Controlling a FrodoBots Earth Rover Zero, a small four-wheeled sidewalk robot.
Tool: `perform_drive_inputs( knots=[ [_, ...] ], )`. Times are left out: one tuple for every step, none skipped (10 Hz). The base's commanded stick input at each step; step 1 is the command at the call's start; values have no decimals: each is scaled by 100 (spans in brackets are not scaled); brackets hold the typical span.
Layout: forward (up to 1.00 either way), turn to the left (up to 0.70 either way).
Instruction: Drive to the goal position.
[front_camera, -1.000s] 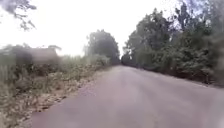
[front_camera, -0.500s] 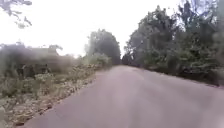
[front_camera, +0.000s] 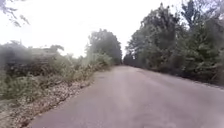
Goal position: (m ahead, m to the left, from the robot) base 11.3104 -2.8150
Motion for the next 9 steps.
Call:
perform_drive_inputs(
  knots=[
    [100,-29],
    [100,-11],
    [100,0],
    [100,0],
    [100,0],
    [100,0],
    [100,0],
    [100,0],
    [100,0]
  ],
)
